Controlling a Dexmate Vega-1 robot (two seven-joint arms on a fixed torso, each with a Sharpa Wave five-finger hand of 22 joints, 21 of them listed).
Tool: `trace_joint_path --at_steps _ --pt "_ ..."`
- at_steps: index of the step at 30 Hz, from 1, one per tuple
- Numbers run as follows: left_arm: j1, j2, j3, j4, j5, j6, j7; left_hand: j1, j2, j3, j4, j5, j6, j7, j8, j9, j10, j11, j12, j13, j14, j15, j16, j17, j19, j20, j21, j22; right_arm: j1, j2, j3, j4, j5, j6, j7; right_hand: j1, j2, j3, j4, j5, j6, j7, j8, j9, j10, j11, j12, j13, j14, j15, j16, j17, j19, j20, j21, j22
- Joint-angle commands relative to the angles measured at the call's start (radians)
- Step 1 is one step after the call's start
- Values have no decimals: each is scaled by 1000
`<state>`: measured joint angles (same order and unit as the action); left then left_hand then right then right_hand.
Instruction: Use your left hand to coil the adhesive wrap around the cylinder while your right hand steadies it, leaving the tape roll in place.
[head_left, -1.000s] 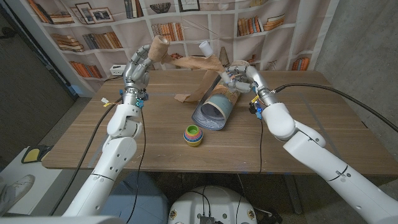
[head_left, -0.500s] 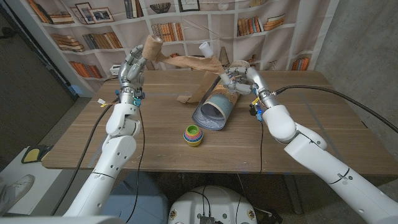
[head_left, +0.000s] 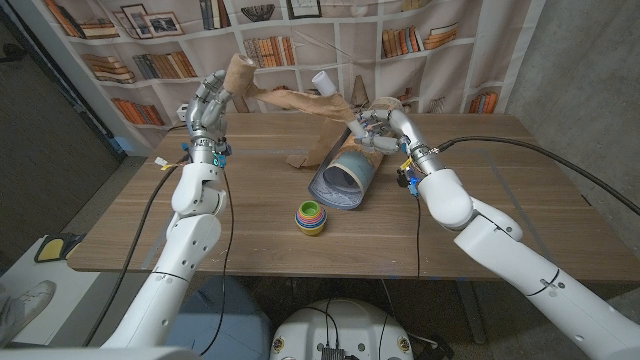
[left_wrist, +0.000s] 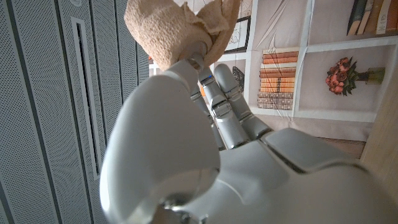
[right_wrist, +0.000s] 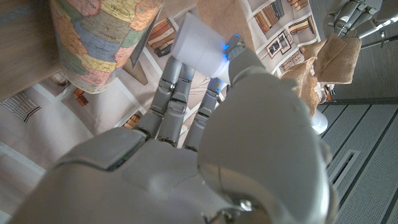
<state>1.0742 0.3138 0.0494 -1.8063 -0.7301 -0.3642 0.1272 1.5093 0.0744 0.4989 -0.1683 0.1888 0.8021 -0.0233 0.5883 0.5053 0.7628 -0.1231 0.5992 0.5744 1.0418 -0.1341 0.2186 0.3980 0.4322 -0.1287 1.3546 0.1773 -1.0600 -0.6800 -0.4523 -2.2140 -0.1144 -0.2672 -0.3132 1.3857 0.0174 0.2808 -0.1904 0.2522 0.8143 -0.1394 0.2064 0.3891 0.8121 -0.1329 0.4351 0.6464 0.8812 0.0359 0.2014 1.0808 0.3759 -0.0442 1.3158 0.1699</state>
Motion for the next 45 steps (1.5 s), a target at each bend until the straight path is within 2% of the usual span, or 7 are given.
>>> trace_joint_path --at_steps 1,14,25,45 --pt "-36 -17 16 42 34 10 35 5 2 0 0 5 5 -1 1 1 7 -1 3 2 77 -74 7 43 -4 1 9 2 12 -12 -22 -15 -23 -40 26 3 8 140 28 4 0 2 -3 0 43 -42 6 5 157 -276 9 5 7 -53 -3 3" --pt "-85 -42 38 110 99 6 59 3 1 0 1 5 3 0 1 -6 6 1 2 1 77 -74 5 41 -5 0 9 2 19 -36 -34 -51 -60 -82 47 2 8 141 28 4 -1 1 -3 0 44 -43 7 6 158 -276 10 6 7 -53 -4 2" --pt "-109 -51 45 136 134 2 58 2 1 0 1 6 -13 -10 -2 -7 4 -1 4 3 78 -76 3 39 -5 -1 10 2 42 -48 -52 -64 -75 -92 84 2 8 141 28 4 0 2 -2 -1 42 -44 7 7 158 -276 9 5 7 -53 -5 2" --pt "-142 -52 54 155 160 -23 29 -1 3 1 2 7 -22 -8 0 -6 -7 -1 6 9 75 -76 -1 36 -10 0 8 2 66 -64 -90 -110 -126 -162 135 1 7 141 29 5 -1 0 -3 -1 41 -45 7 6 156 -276 9 7 7 -54 -6 2"
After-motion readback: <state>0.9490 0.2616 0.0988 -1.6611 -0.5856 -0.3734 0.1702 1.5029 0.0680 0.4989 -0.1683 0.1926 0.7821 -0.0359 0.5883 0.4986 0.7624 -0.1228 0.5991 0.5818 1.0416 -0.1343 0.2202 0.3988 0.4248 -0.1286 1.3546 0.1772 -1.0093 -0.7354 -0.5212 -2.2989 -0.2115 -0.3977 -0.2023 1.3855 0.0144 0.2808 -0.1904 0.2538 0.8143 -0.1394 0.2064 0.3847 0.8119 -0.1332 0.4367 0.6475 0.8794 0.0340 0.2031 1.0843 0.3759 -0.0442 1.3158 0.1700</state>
